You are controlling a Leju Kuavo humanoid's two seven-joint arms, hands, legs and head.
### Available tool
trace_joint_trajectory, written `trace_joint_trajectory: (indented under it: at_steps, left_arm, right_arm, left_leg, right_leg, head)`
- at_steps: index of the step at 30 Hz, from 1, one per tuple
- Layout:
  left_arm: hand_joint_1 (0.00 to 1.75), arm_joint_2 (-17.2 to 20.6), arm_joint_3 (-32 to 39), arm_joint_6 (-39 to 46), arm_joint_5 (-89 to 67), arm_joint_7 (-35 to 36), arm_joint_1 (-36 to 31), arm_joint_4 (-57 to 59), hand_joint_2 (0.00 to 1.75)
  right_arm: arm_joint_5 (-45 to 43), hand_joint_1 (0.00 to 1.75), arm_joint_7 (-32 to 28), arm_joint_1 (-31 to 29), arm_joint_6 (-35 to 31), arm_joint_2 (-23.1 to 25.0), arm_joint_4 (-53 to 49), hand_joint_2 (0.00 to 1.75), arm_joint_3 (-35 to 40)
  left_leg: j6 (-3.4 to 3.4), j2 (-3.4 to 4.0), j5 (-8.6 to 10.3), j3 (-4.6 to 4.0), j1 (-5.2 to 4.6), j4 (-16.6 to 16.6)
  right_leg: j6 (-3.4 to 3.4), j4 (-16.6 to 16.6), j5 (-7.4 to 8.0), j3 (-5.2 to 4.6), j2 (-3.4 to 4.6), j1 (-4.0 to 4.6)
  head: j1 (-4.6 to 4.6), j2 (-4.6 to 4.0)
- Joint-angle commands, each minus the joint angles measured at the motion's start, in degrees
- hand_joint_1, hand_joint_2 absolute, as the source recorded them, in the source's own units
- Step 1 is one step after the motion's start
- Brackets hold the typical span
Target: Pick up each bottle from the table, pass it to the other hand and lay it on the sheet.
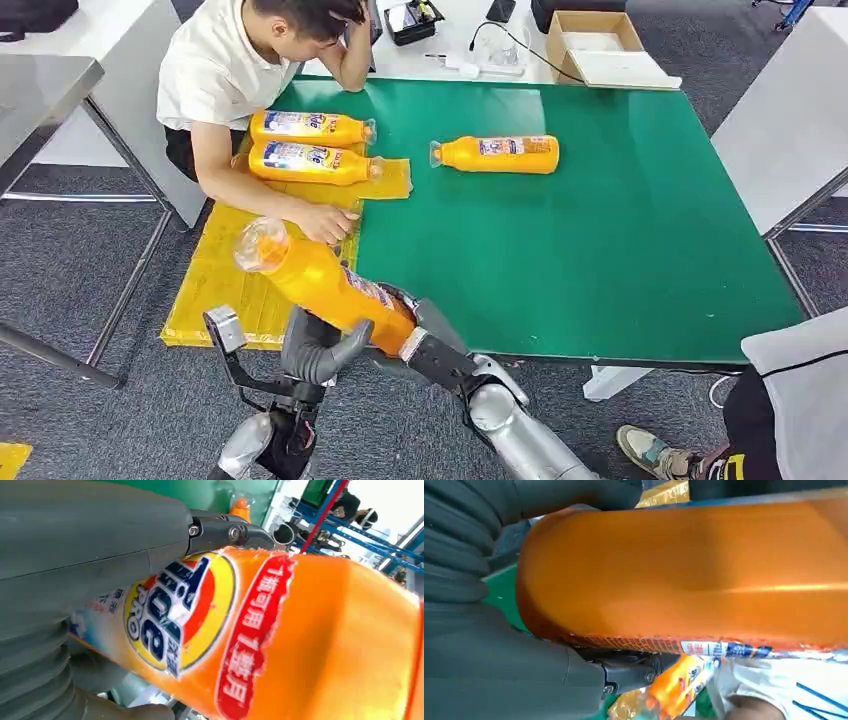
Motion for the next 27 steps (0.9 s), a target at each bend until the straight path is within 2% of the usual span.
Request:
trace_joint_trajectory:
  at_steps: [1,6,16,17,18,19,23,24,25,27]
  left_arm:
    - [0.0,0.69,-0.61,-0.27,-0.23,0.08,-2.13,1.04,1.75]
    - [0.0,0.69,-0.61,-0.27,-0.23,0.08,-2.13,1.04,1.75]
    - [0.0,-0.64,1.5,-0.79,3.19,-0.8,-3.39,1.33,1.75]
    - [0.0,-0.54,1.59,-1.34,3.72,-0.72,-3.65,1.64,1.75]
    - [1.62,-0.57,1.7,-1.47,3.92,-0.69,-3.77,1.96,1.75]
    - [1.75,-0.48,1.64,-1.63,3.83,-0.82,-3.88,2.26,1.75]
    - [1.75,-0.43,1.76,-1.52,2.82,-1.72,-3.84,2.47,1.75]
    - [1.75,-0.56,1.77,-1.37,2.22,-2.17,-3.59,2.4,1.75]
    - [1.75,-0.69,1.59,-1.39,1.94,-2.3,-3.35,2.19,1.75]
    - [1.75,-0.83,1.43,-1.37,1.84,-2.37,-3.29,2.11,1.75]
  right_arm:
    - [0.87,1.75,-0.19,-3.2,0.4,-0.83,4.96,1.75,5.9]
    - [0.87,1.75,-0.19,-3.2,0.4,-0.83,4.96,1.75,5.9]
    - [2.29,1.75,-0.43,-4.92,0.19,-0.56,7.25,1.75,9.74]
    - [2.21,1.75,-0.58,-5.04,0.26,-0.62,7.34,1.75,10.03]
    - [2.12,1.75,-0.68,-5.06,0.27,-0.64,7.36,1.75,10.12]
    - [1.94,1.75,-0.87,-5.08,0.34,-0.69,7.3,1.75,10.25]
    - [1.66,1.75,-1.21,-5.05,0.48,-0.76,7.23,1.75,10.43]
    - [1.4,1.54,-1.87,-4.58,0.71,-0.93,6.67,1.75,10.59]
    - [1.24,0.94,-2.14,-3.93,0.78,-1.24,6.22,1.75,10.65]
    - [1.2,0.21,-2.61,-3.43,0.74,-1.58,6.04,1.75,10.78]
  left_leg:
    - [-0.14,0.07,-0.15,0.38,0.13,0.0]
    - [-0.06,0.0,-0.02,0.1,0.04,-0.03]
    - [-0.14,0.02,-0.16,0.35,0.14,0.06]
    - [-0.06,-0.01,-0.02,0.1,0.06,-0.01]
    - [-0.11,-0.01,-0.1,0.26,0.12,0.01]
    - [-0.09,-0.01,-0.05,0.2,0.09,-0.02]
    - [-0.05,-0.02,0.0,0.08,0.05,-0.03]
    - [-0.05,-0.02,-0.01,0.1,0.05,-0.03]
    - [-0.1,-0.06,-0.08,0.25,0.11,-0.01]
    - [-0.05,-0.05,-0.01,0.1,0.06,-0.03]
  right_leg:
    - [-0.21,-0.06,-0.11,0.4,0.04,0.15]
    - [-0.08,-0.03,-0.02,0.1,-0.02,0.05]
    - [-0.21,0.02,-0.16,0.36,-0.04,0.16]
    - [-0.08,-0.03,-0.03,0.09,-0.04,0.07]
    - [-0.15,-0.03,-0.09,0.27,-0.05,0.13]
    - [-0.13,-0.04,-0.06,0.19,-0.06,0.1]
    - [-0.07,-0.03,-0.02,0.06,-0.06,0.05]
    - [-0.08,-0.04,-0.02,0.07,-0.07,0.06]
    - [-0.15,-0.04,-0.1,0.25,-0.11,0.12]
    - [-0.07,-0.06,-0.03,0.09,-0.09,0.07]
  head:
    - [0.04,0.0]
    - [0.0,0.0]
    - [0.02,0.0]
    - [0.0,0.0]
    - [0.0,0.0]
    - [0.0,0.0]
    - [0.02,0.0]
    - [0.0,0.0]
    - [0.0,0.0]
    - [0.02,0.0]
